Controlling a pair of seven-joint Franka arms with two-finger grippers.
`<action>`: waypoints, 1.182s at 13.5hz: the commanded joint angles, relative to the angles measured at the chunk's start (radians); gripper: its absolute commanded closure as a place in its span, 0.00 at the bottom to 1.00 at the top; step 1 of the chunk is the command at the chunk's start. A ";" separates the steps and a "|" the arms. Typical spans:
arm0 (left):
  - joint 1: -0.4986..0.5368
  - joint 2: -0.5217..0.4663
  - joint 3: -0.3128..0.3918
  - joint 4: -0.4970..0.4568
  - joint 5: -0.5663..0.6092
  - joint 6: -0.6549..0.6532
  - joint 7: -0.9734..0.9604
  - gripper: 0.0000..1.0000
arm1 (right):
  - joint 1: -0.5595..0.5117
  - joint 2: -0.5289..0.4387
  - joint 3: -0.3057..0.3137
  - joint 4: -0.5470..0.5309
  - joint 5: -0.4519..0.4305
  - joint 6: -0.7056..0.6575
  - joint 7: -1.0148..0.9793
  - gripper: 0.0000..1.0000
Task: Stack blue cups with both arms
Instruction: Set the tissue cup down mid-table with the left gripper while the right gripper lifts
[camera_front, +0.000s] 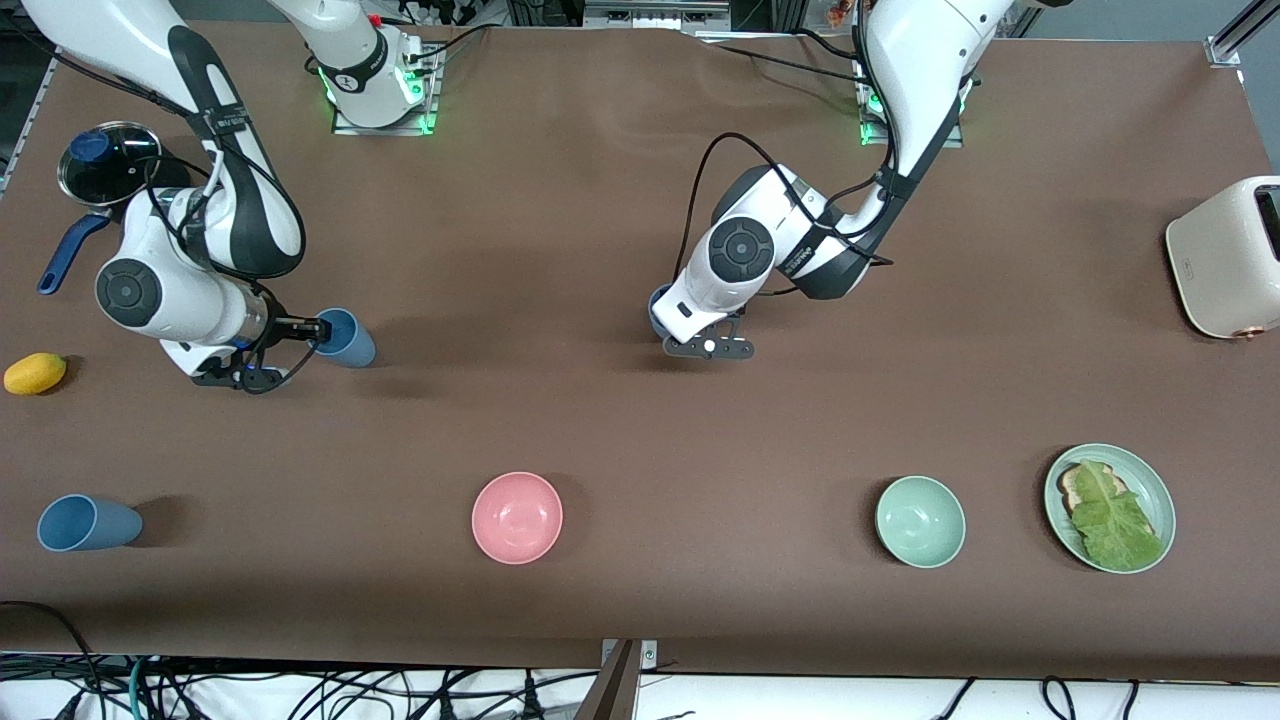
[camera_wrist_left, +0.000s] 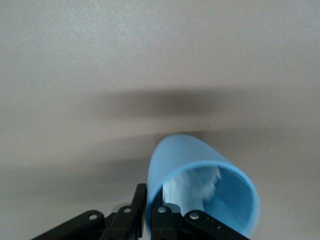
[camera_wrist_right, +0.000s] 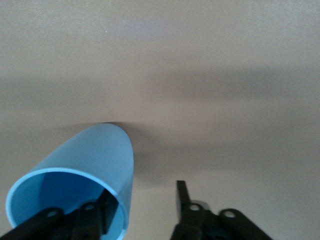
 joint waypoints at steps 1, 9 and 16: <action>-0.007 -0.047 0.000 0.033 -0.018 -0.036 -0.017 0.00 | -0.001 -0.005 0.006 -0.006 -0.011 0.001 0.034 1.00; 0.154 -0.310 0.003 0.116 -0.005 -0.425 0.041 0.00 | 0.048 -0.007 0.022 0.123 0.006 -0.174 0.173 1.00; 0.382 -0.457 0.010 0.220 -0.005 -0.706 0.391 0.00 | 0.205 -0.005 0.072 0.287 0.061 -0.338 0.547 1.00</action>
